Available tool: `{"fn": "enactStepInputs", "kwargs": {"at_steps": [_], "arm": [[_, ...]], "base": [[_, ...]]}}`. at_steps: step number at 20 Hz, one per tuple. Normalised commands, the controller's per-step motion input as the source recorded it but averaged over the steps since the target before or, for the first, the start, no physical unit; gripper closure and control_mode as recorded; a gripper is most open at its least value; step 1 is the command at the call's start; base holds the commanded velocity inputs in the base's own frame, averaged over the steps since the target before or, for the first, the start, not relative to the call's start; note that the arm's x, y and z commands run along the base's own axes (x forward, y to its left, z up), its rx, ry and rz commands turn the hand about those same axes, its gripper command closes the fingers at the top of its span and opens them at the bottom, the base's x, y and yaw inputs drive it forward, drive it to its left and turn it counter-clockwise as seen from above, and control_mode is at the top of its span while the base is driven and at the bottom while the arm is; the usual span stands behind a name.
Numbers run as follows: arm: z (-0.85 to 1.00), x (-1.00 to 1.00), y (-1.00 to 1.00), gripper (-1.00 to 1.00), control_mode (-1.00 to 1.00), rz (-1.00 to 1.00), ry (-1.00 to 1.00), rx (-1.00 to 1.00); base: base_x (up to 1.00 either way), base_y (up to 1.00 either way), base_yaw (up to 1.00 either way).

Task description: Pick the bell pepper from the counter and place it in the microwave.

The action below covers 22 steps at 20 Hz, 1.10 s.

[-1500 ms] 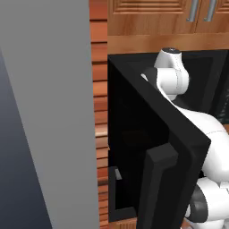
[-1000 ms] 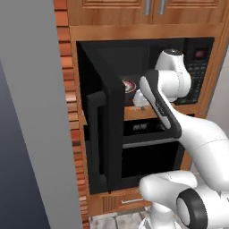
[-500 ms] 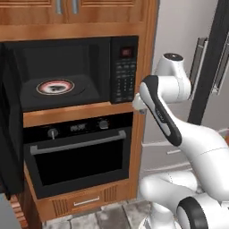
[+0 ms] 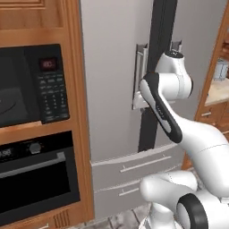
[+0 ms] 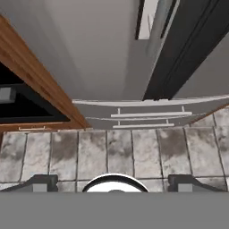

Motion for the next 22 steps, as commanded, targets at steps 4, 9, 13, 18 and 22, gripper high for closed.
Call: {"fn": "enactStepInputs", "kwargs": {"at_steps": [4, 9, 13, 18, 22], "arm": [[0.00, 0.00, 0.00, -1.00, 1.00, 0.00, 0.00, 0.00], [0.00, 0.00, 0.00, -1.00, 1.00, 0.00, 0.00, 0.00], [0.00, 0.00, 0.00, -1.00, 1.00, 0.00, 0.00, 0.00], [0.00, 0.00, 0.00, -1.00, 1.00, 0.00, 0.00, 0.00], [0.00, 0.00, 0.00, -1.00, 1.00, 0.00, 0.00, 0.00]], "base": [[0.87, -1.00, -0.16], [0.77, -1.00, -0.15], [0.45, -1.00, -0.18], [0.22, -1.00, -0.18], [0.55, -1.00, -0.04]]}}
